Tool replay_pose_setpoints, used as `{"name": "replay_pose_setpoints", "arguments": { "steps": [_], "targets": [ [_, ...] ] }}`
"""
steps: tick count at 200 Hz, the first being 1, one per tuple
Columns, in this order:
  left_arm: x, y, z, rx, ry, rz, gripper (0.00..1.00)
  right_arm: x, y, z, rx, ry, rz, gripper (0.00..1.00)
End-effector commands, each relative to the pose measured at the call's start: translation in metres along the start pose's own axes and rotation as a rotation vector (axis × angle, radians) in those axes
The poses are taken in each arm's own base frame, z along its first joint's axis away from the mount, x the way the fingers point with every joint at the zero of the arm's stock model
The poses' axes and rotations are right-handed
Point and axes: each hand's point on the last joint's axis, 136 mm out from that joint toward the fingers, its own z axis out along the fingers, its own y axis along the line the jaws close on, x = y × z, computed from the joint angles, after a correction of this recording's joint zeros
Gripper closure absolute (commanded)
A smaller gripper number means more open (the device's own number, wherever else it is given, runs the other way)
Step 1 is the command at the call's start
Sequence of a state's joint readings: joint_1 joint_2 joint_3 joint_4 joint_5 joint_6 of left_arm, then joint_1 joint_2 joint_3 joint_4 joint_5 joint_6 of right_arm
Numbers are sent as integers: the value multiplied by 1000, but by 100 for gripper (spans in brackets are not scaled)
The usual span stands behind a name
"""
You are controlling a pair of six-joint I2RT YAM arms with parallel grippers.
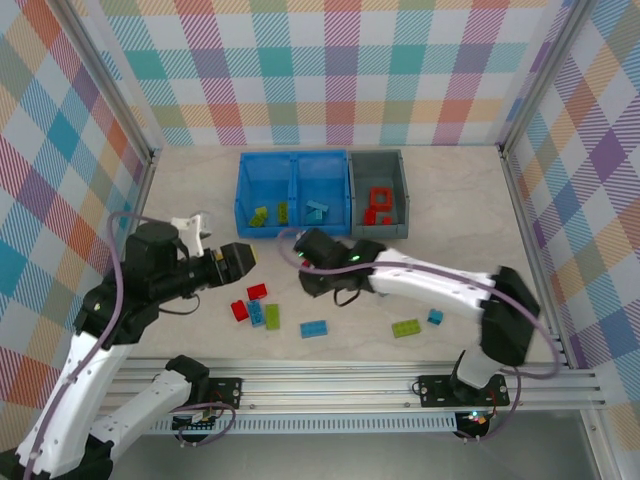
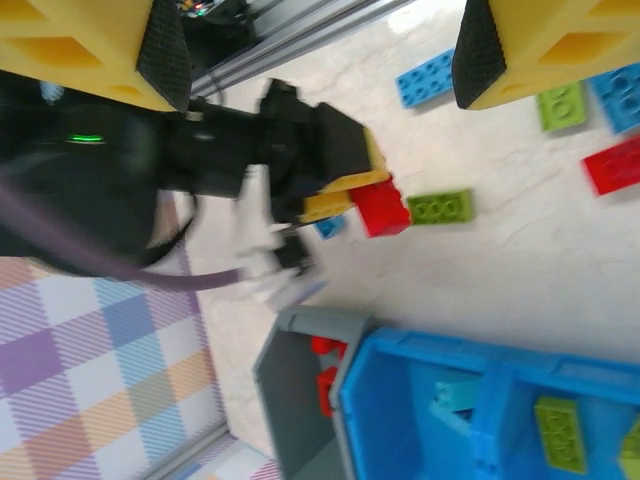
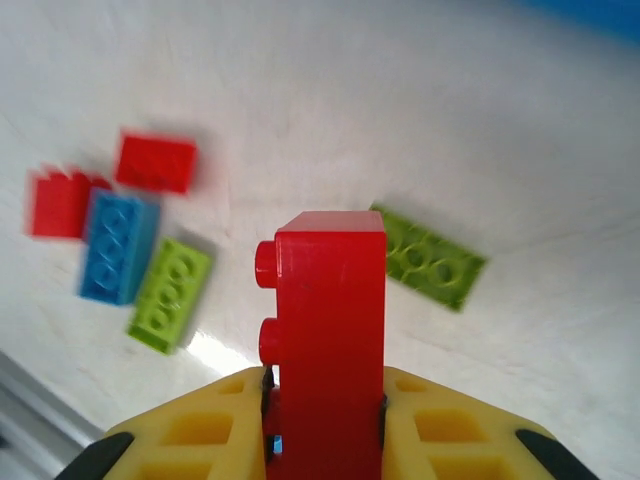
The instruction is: Sort the legos into containers by color
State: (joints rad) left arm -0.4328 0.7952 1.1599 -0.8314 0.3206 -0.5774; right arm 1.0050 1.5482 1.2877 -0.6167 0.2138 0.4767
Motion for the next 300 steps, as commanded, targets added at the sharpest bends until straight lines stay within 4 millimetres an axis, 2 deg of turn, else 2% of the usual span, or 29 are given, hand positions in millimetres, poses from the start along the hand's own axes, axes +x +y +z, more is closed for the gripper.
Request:
{"name": "replay_pose_setpoints", "arguments": {
  "steps": [1, 22, 40, 53, 84, 105, 122, 148, 176, 193, 216, 247, 276, 300],
  "targets": [
    [-29, -47, 14, 163, -40, 16, 29, -15, -60, -28, 56, -39, 107, 74],
    [-31, -75, 48, 166, -6, 98, 30, -36, -111, -34, 73, -69, 218, 74],
    [-20, -97, 84, 106, 20, 199, 31, -57, -144, -20, 55, -73, 291, 74],
    [-12, -105, 109, 33, 17, 257, 33, -72, -167, -6, 59, -66, 319, 74],
    [14, -132, 156, -41, -25, 406, 34, -101, -204, 32, 22, -33, 373, 74],
    [34, -148, 179, -89, -27, 502, 35, -114, -216, 55, -11, -9, 381, 74],
    [49, -155, 190, -138, -42, 587, 35, -123, -223, 70, -16, 10, 385, 74],
    [62, -154, 201, -152, -32, 601, 35, -128, -235, 90, -11, 43, 421, 74],
    [64, -148, 198, -158, -24, 601, 35, -125, -243, 111, 9, 82, 440, 73],
    [64, -144, 193, -159, -24, 600, 36, -124, -245, 117, 15, 92, 445, 70],
    [64, -139, 187, -165, -22, 596, 35, -126, -247, 114, 26, 85, 445, 60],
    [66, -132, 182, -171, -16, 588, 36, -142, -240, 89, 17, 31, 427, 54],
    [67, -127, 179, -183, -10, 584, 35, -162, -232, 48, 27, -48, 402, 57],
    [66, -122, 174, -195, -6, 585, 35, -179, -223, -3, 46, -139, 370, 58]
  ]
}}
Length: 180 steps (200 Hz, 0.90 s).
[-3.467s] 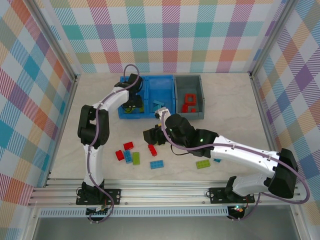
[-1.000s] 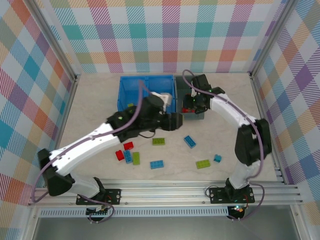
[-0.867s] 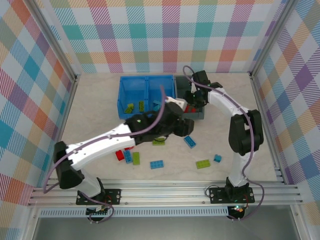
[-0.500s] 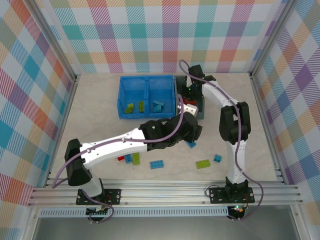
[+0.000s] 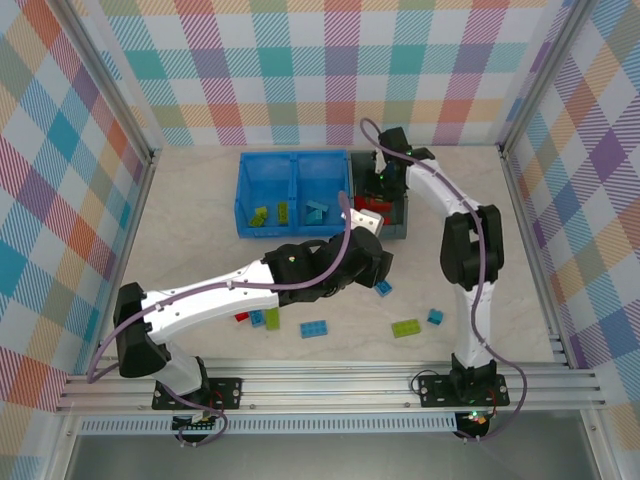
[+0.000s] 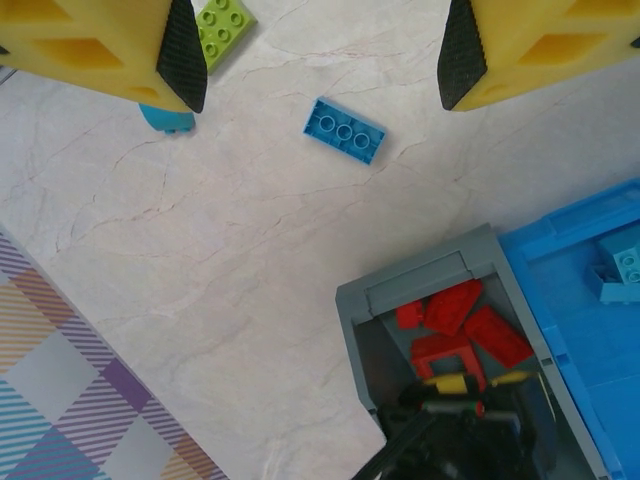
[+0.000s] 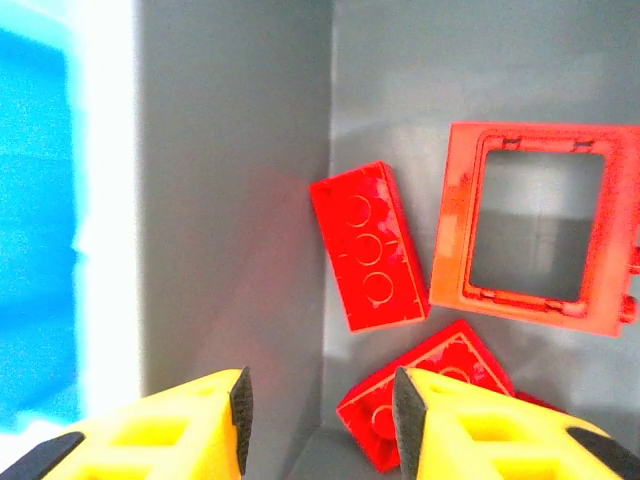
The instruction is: Sort the legos into containers by color
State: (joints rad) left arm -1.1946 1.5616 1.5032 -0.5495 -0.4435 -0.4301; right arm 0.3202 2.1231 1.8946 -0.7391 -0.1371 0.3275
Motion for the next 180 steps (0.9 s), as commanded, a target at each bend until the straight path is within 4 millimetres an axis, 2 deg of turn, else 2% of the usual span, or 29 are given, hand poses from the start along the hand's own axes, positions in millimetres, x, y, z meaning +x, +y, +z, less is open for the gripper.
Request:
{"name": "replay_pose_setpoints", "arguments": {
  "steps": [1, 21, 38, 47, 57, 71, 79, 94, 113, 130, 138, 158, 180],
  "targets": [
    [0, 12, -11, -29, -3, -6, 35, -29, 31, -90, -34, -176, -58, 58],
    [7, 10, -12, -11, 30, 16, 33, -23, 41, -139, -34, -252, -83, 58],
    [23, -4, -6, 66, 96, 45, 32, -1, 40, -179, -2, -295, -68, 56],
    [36, -13, 1, 106, 152, 44, 31, 18, 36, -198, 16, -300, -50, 55],
    [54, -33, 10, 176, 223, 70, 31, 40, 34, -219, 9, -317, -41, 52],
    [85, -64, 20, 262, 313, 229, 31, 75, 27, -248, -14, -340, -10, 44],
    [102, -71, 26, 268, 365, 343, 31, 94, 23, -266, -25, -353, 11, 41],
    [129, -72, 47, 281, 430, 491, 29, 129, 16, -294, -54, -380, 52, 38],
    [155, -79, 73, 327, 467, 615, 27, 165, 7, -319, -79, -401, 101, 33],
    [173, -88, 96, 348, 515, 684, 26, 188, 0, -341, -87, -431, 127, 27],
    [180, -91, 104, 358, 534, 707, 20, 194, -3, -352, -93, -457, 136, 25],
    [191, -90, 123, 336, 561, 757, 19, 202, -6, -372, -93, -506, 145, 22],
    [200, -91, 135, 327, 585, 780, 19, 203, -4, -382, -99, -516, 142, 22]
  ]
}}
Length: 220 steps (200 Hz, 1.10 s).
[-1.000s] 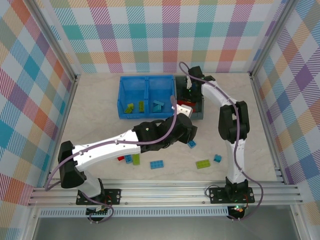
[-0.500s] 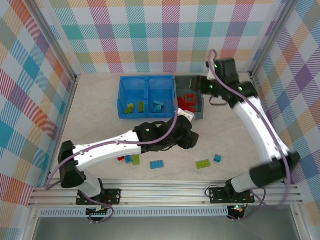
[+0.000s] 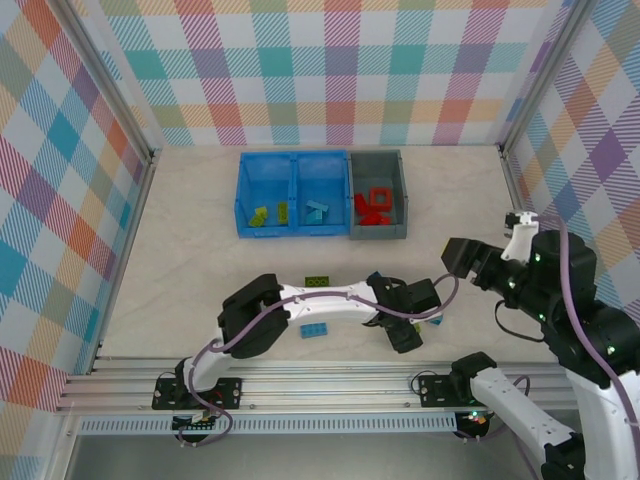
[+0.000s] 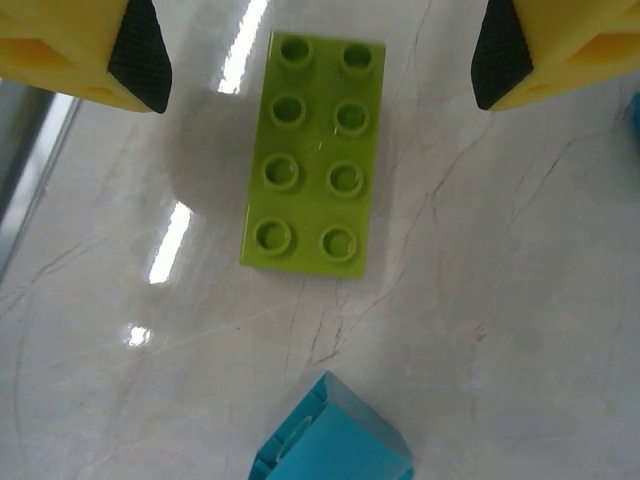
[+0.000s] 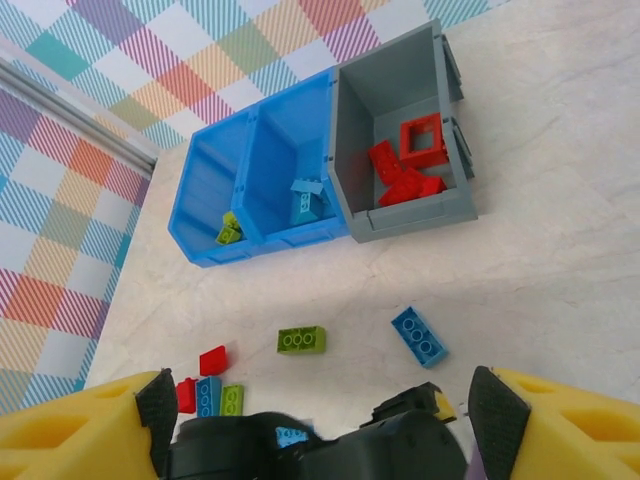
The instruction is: Sort the legos into containers by color
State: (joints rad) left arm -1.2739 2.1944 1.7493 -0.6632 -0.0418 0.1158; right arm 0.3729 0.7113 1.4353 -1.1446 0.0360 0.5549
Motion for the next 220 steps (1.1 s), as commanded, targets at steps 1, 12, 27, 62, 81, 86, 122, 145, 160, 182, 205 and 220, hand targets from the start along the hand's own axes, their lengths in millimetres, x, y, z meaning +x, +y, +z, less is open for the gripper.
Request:
{"name": "replay_pose_setpoints", "arguments": {
  "steps": [1, 12, 27, 62, 81, 86, 122, 145, 160, 182, 205, 220],
  "targets": [
    [-10, 1, -3, 8, 2, 75, 19, 0, -5, -5, 38, 16, 31, 22],
    [-8, 2, 5, 3, 24, 75, 20, 0, -4, -4, 35, 16, 34, 22],
    [-5, 6, 14, -23, 48, 76, 23, -1, -3, -3, 28, 14, 36, 22],
    [0, 7, 31, -15, 84, 67, 33, 2, -3, 2, 25, 24, 38, 23],
    [2, 7, 36, -14, 99, 61, 39, 1, -3, 2, 25, 22, 37, 23],
    [3, 6, 37, -10, 101, 60, 42, 2, -3, 2, 25, 23, 37, 23],
    [1, 7, 36, -14, 84, 46, 71, 4, -4, 5, 30, 32, 30, 24],
    [-5, 15, 22, -39, 29, 11, 77, 5, -4, 9, 29, 41, 21, 26],
    [-8, 24, 6, -52, -14, -34, 78, 7, -3, 12, 21, 54, 12, 27],
    [-9, 46, -30, -75, -83, -130, 79, 9, 4, 17, -16, 75, -8, 27],
    [6, 86, -75, -118, -138, -283, 79, 15, 24, 31, -127, 137, -58, 29],
    [29, 120, -101, -143, -169, -413, 78, 22, 41, 45, -228, 192, -92, 30]
  ]
}}
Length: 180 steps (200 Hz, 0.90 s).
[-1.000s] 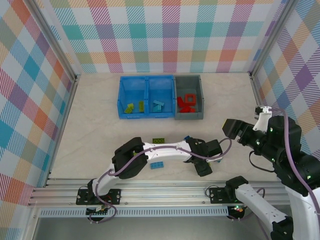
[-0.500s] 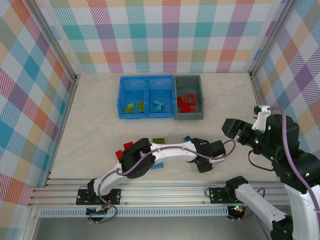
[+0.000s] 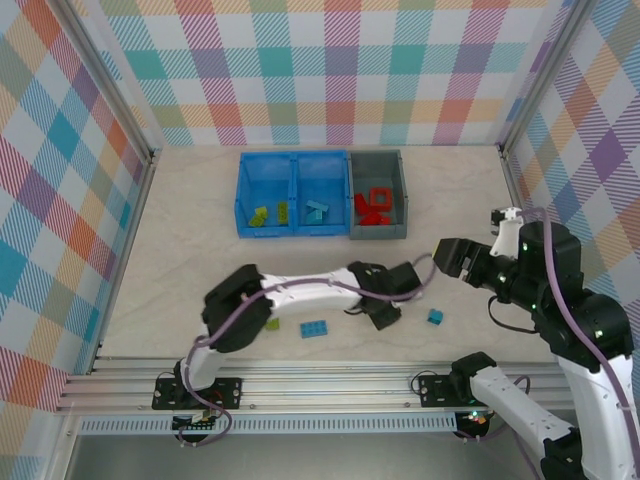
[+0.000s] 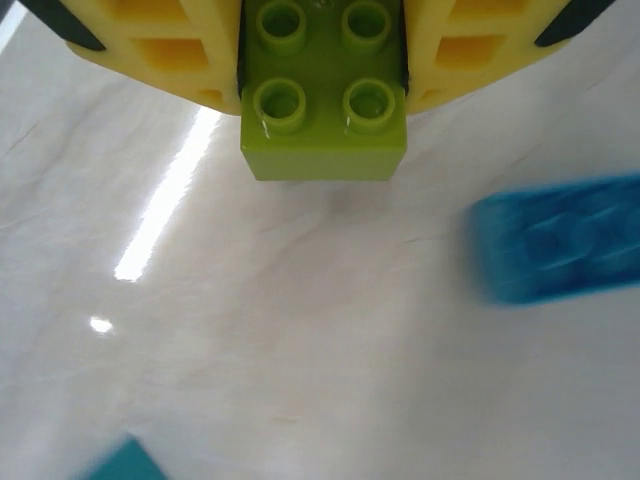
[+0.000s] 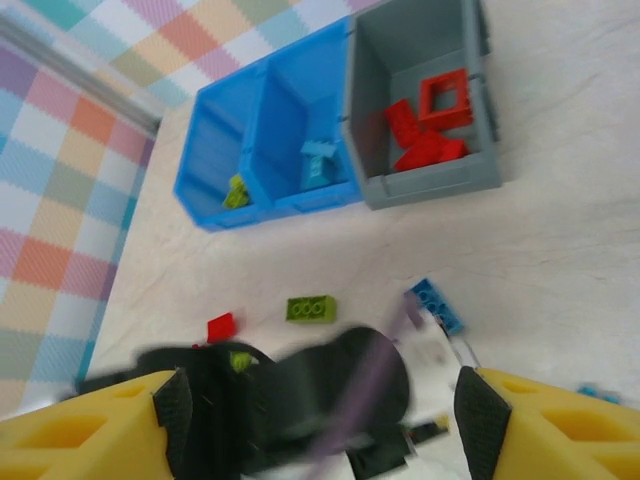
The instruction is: Sort the legos into containers by color
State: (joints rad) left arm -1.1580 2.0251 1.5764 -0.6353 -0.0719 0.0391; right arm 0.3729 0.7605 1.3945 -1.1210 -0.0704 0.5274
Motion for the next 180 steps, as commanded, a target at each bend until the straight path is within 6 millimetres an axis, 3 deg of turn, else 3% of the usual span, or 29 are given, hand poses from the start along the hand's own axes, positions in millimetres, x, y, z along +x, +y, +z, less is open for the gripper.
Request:
{"name": "replay_pose_setpoints", "arguments": {
  "steps": [1, 29, 52, 78, 102, 140, 180],
  "targets": [
    [-8, 65, -64, -61, -147, -242, 78, 5, 31, 25, -178, 83, -82, 30],
    [29, 151, -104, -126, -176, -497, 79, 15, 63, 60, -251, 131, -197, 30],
    [60, 224, -123, -234, -165, -663, 79, 33, 100, 95, -262, 173, -331, 30],
    [85, 301, -130, -360, -165, -826, 79, 45, 138, 128, -322, 162, -352, 30],
    [95, 359, -116, -459, -124, -914, 79, 50, 166, 156, -395, 121, -370, 30],
    [90, 417, -85, -563, -61, -970, 79, 56, 197, 193, -432, 65, -412, 30],
    [92, 452, -63, -657, -12, -992, 78, 60, 195, 203, -421, 57, -385, 30]
  ]
}}
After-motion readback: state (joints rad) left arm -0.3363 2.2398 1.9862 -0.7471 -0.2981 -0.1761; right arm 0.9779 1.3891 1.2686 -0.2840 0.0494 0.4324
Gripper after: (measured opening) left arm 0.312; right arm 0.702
